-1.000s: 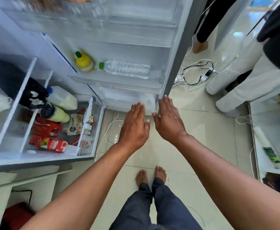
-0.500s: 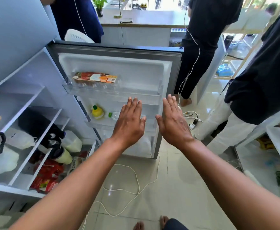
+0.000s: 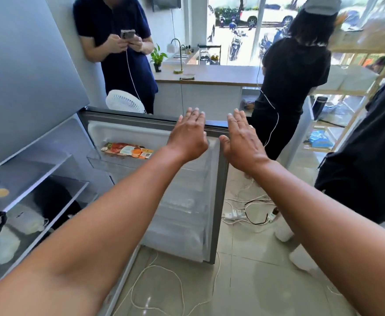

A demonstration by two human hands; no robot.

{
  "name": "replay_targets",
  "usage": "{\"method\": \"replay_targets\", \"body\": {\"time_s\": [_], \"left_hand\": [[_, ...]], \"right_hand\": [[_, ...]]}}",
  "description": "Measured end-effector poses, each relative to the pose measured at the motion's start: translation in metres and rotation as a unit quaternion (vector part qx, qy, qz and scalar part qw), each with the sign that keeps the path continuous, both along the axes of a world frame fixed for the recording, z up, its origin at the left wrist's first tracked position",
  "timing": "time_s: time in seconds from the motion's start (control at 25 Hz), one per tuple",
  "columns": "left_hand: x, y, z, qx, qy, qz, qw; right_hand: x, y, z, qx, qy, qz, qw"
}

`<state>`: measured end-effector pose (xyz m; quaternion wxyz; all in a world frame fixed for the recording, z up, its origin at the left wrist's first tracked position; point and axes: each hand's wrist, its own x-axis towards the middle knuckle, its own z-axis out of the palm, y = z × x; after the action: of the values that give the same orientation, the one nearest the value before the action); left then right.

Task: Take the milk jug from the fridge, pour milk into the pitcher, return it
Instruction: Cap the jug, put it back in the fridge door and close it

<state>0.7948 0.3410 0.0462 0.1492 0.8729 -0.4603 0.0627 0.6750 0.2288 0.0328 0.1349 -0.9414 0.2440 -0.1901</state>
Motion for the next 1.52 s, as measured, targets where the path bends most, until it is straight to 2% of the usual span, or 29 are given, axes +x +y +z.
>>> {"method": "replay_targets", "body": {"time_s": [0.12, 0.24, 0.4, 0.56, 0.64, 0.76, 0.92, 1.0, 1.16, 1.32, 1.52], "left_hand": [[0.003, -0.016, -0.001, 0.06, 0.019, 0.032, 0.997], [0.003, -0.022, -0.01, 0.062, 0.019, 0.053, 0.997], [0.001, -0.018, -0.015, 0.028, 0.003, 0.06, 0.998], [-0.007, 0.006, -0.026, -0.03, 0.002, 0.06, 0.998], [-0.015, 0.024, -0.029, -0.058, 0.005, 0.06, 0.997], [-0.033, 0.058, -0.031, -0.089, 0.021, 0.072, 0.993], [-0.052, 0.106, -0.023, -0.116, 0.052, 0.108, 0.986], [-0.06, 0.129, -0.018, -0.13, 0.062, 0.124, 0.982], [-0.075, 0.186, -0.013, -0.147, 0.08, 0.171, 0.971], [-0.09, 0.252, -0.01, -0.125, 0.078, 0.23, 0.962], [-0.107, 0.332, -0.015, -0.149, 0.077, 0.311, 0.935]], "right_hand": [[0.01, -0.026, 0.002, 0.003, 0.051, 0.026, 0.998], [0.009, -0.038, -0.006, 0.019, 0.061, 0.051, 0.997], [0.004, -0.037, -0.015, 0.001, -0.041, 0.067, 0.997], [-0.009, -0.03, -0.025, 0.007, -0.194, 0.102, 0.976], [-0.016, -0.027, -0.028, 0.076, -0.243, 0.129, 0.958], [-0.015, -0.013, -0.03, 0.217, -0.241, 0.19, 0.927], [0.009, 0.014, -0.033, 0.405, -0.185, 0.306, 0.841], [0.022, 0.03, -0.036, 0.384, -0.162, 0.353, 0.838], [0.045, 0.081, -0.041, 0.247, -0.152, 0.452, 0.843], [0.074, 0.139, -0.049, 0.179, -0.162, 0.535, 0.809], [0.104, 0.209, -0.067, 0.093, -0.132, 0.581, 0.798]]}}
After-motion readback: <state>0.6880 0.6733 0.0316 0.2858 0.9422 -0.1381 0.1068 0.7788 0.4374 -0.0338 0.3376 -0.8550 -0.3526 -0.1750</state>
